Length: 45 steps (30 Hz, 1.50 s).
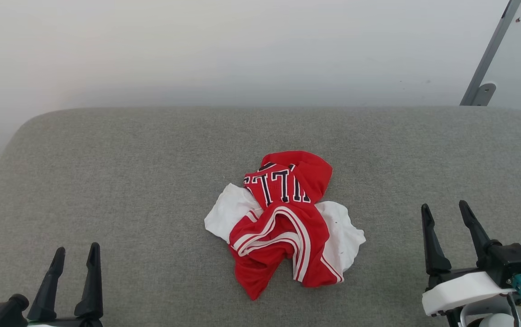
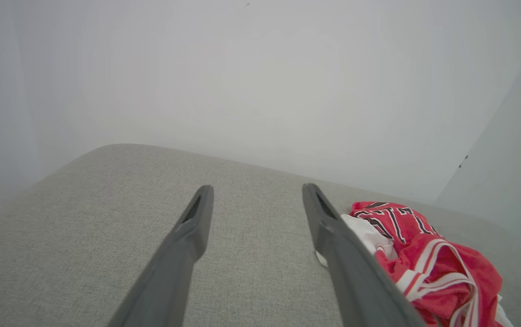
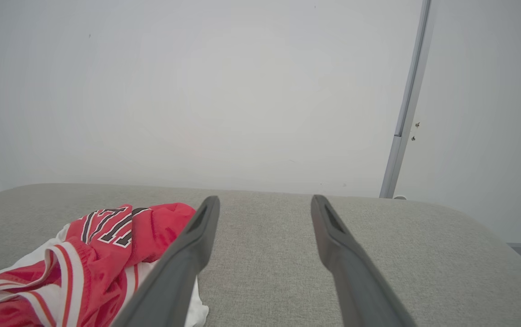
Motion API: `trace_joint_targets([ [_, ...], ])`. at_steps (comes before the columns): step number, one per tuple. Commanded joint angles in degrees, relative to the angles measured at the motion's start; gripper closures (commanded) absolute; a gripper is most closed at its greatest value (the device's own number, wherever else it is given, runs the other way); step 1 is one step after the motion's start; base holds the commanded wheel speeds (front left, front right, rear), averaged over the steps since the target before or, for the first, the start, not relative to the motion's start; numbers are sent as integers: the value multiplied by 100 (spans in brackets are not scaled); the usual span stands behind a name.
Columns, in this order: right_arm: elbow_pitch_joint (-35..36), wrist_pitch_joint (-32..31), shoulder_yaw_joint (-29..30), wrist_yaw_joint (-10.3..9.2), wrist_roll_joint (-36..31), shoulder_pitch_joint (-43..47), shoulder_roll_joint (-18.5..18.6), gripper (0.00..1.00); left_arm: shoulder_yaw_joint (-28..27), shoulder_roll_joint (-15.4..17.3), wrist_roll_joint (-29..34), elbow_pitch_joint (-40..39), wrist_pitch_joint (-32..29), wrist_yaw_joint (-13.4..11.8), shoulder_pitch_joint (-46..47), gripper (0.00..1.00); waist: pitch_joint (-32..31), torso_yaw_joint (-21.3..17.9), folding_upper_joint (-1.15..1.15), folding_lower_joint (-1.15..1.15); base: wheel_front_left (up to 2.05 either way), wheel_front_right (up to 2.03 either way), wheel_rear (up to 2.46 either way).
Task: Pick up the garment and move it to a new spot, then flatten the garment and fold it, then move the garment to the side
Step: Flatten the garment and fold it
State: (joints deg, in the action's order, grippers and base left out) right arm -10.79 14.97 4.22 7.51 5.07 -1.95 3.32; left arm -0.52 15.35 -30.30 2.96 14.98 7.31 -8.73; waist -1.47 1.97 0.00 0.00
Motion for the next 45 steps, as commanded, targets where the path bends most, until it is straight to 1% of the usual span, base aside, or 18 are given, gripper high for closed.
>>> trace_joint_targets([
  [1,36,29,0,-4,32,41,-25,0,-6,3,-22,-38,28,16,3,0,9,-8,0,0,0,0,0],
  [14,24,29,-58,-4,76,91,-40,0,16,-58,-13,-90,29,17,13,0,19,22,0,0,0,0,0],
  [19,-109,7,-229,-4,130,23,13,0,12,-121,-36,-100,29,17,53,0,31,100,0,0,0,0,0],
  [22,-241,-213,-431,-4,210,-114,111,0,40,-150,-78,-107,28,17,90,0,52,188,0,0,0,0,0],
  [27,-497,-902,-796,-4,552,-434,340,0,141,-110,-126,-83,28,17,152,0,145,392,0,0,0,0,0],
  [40,-1345,-3548,-1663,-4,1200,-1348,1189,0,409,-120,-332,13,25,18,521,0,648,1037,0,0,0,0,0],
  [43,-1518,-4137,-1900,-4,1366,-1528,1304,0,483,-132,-345,60,21,18,613,0,761,1164,0,0,0,0,0],
  [45,-1724,-4655,-2066,-4,1444,-1620,1395,0,498,-148,-373,100,21,18,654,0,819,1224,0,0,0,0,0],
])
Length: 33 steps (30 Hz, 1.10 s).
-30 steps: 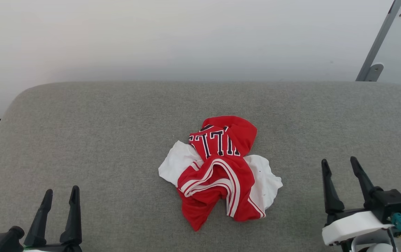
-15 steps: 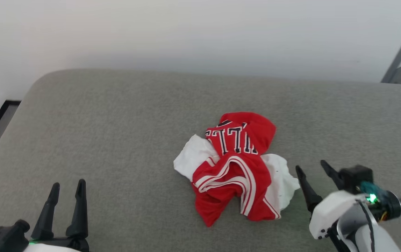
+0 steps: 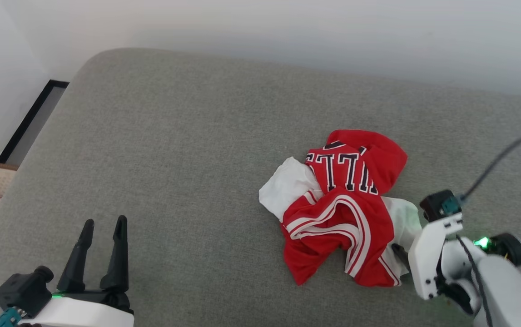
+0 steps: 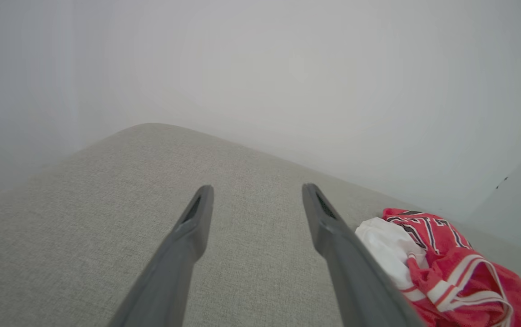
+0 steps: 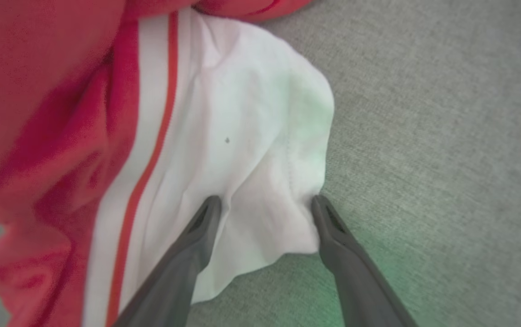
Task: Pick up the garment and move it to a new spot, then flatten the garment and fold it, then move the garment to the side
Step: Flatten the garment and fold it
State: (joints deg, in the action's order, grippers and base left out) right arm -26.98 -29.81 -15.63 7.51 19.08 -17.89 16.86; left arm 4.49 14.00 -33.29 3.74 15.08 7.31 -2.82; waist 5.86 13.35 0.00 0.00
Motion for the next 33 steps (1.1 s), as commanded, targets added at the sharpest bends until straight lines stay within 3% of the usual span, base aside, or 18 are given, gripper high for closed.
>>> trace_joint_targets([
  [1,-106,-177,-80,-4,43,-26,41,0,-3,-13,-73,22,11,18,63,0,86,85,0,0,0,0,0],
  [6,-483,-1072,-311,-5,246,-201,30,3,51,-46,-101,79,11,18,173,0,196,172,0,0,0,0,0],
  [7,-484,-1156,-382,-5,264,-249,42,95,54,-50,-120,89,11,18,186,0,208,176,0,0,0,0,0],
  [8,-458,-1241,-459,-5,300,-300,74,100,52,-52,-134,100,11,18,197,0,221,177,0,0,0,0,0],
  [14,12,-1385,-310,-8,526,-584,306,100,-21,-22,-172,121,11,18,212,0,235,65,0,0,0,0,0],
  [25,1184,-1668,1036,-14,585,-88,852,100,-138,98,-212,101,11,18,87,0,198,-341,0,0,0,0,0],
  [29,1237,-1905,1783,-15,456,222,888,100,-80,132,-246,114,11,18,182,0,258,-441,0,0,0,0,0],
  [33,921,-1846,2132,-14,358,290,728,100,16,167,-267,147,11,18,284,0,319,-457,0,0,0,0,0],
])
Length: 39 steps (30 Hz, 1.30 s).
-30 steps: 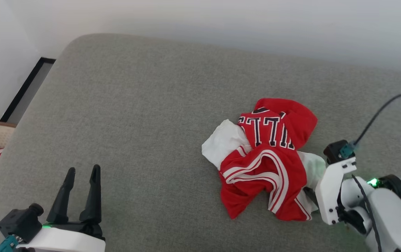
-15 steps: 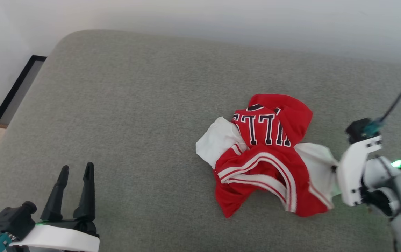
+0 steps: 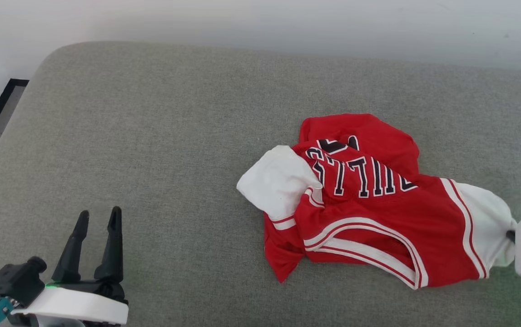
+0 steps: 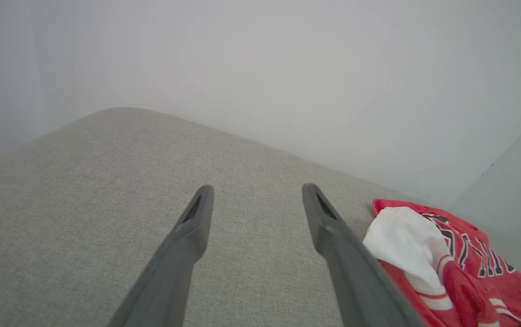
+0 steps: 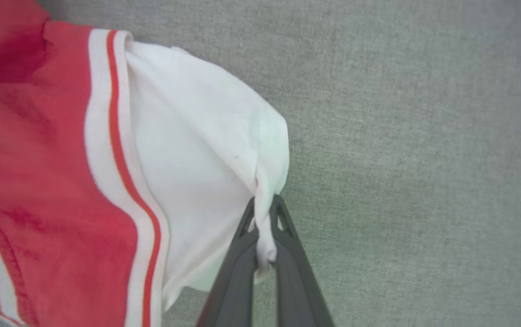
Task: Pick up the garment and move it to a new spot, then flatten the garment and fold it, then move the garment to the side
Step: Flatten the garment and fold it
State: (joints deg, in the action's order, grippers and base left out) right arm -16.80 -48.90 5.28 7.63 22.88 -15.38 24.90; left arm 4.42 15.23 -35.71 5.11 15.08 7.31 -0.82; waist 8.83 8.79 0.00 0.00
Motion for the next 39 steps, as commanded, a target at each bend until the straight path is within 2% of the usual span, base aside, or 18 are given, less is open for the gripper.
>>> trace_joint_targets([
  [1,-197,105,71,-26,-27,16,-111,100,43,51,-37,20,11,18,103,0,37,2,0,0,0,0,0],
  [2,-325,162,94,-26,-36,-19,-152,100,70,58,-48,36,11,18,131,0,49,4,0,0,0,0,0],
  [3,-406,223,78,-26,-76,-58,-188,89,104,70,-64,47,11,18,161,0,57,5,0,0,0,0,0],
  [4,-499,271,63,-26,-96,-84,-212,86,145,96,-73,61,11,18,185,0,65,6,0,0,0,0,0],
  [5,-591,309,54,-26,-94,-122,-259,59,194,128,-96,86,11,18,197,0,66,1,0,0,0,0,0],
  [6,-648,365,41,-26,-89,-165,-293,0,235,161,-118,108,11,18,212,0,64,-6,0,0,0,0,0],
  [11,-720,507,-8,-20,-84,-306,-299,0,478,348,-257,225,11,18,300,0,-3,-79,0,0,0,0,0],
  [15,-541,686,-48,-20,-17,-337,-304,0,850,666,-605,390,6,18,444,0,-87,-211,0,0,0,0,0],
  [18,-327,880,-30,-20,6,-238,-361,0,1135,927,-987,470,-233,18,646,0,-165,-350,0,0,0,0,0],
  [27,633,1746,-24,-20,-209,210,-849,0,1678,1606,-1757,344,-1711,18,1369,0,-282,-916,0,0,0,0,0],
  [34,1270,2856,-27,-18,-592,346,-1466,0,1974,1912,-1997,373,-3195,-130,2100,0,-276,-1414,0,0,0,0,0],
  [39,1491,3735,-144,-17,-774,440,-1781,0,2198,2009,-2110,548,-4124,-253,2613,0,-196,-1713,0,0,0,0,0],
])
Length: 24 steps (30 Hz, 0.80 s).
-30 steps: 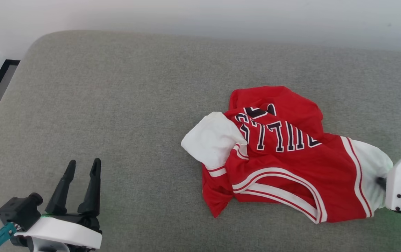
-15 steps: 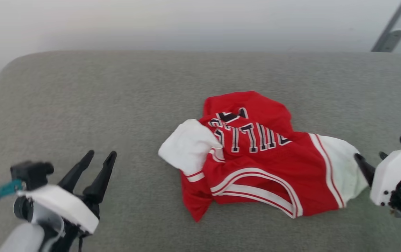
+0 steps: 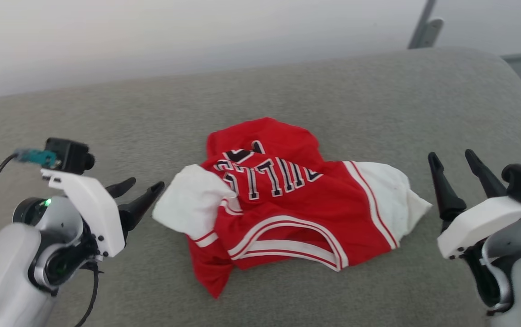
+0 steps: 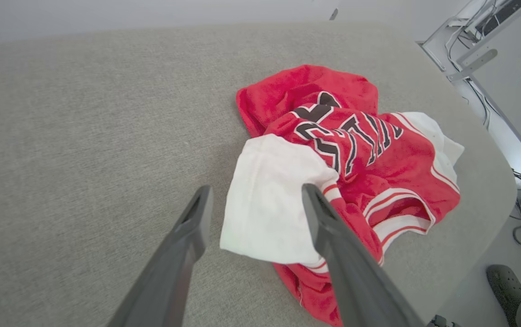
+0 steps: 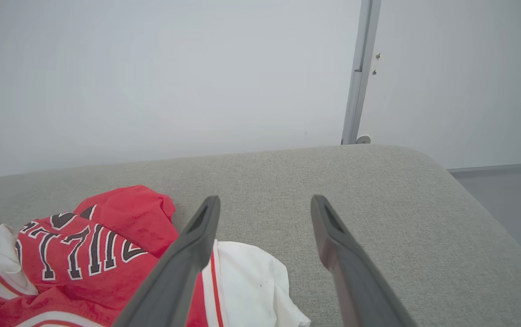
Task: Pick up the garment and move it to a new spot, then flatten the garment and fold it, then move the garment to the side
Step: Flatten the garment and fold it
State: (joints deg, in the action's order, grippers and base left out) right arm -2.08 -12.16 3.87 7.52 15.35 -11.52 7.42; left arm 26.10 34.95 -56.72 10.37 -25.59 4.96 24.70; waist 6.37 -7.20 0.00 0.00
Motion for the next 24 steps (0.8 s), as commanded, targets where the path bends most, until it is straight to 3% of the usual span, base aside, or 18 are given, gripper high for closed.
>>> trace_joint_targets([
  [1,30,195,-20,-6,-55,69,-101,0,91,54,-1,71,-242,-38,152,0,71,-169,0,0,0,0,0],
  [9,1,726,-42,-5,-153,38,-345,0,444,70,-233,706,-1689,-420,691,0,263,-502,0,0,0,0,0],
  [14,-38,762,5,-5,-99,51,-403,0,556,36,-258,1075,-2205,-651,871,0,390,-605,0,0,0,0,0],
  [24,-80,836,-15,-5,-42,-25,-443,0,601,-155,-409,1586,-2383,-544,1052,0,597,-639,0,0,0,0,0],
])
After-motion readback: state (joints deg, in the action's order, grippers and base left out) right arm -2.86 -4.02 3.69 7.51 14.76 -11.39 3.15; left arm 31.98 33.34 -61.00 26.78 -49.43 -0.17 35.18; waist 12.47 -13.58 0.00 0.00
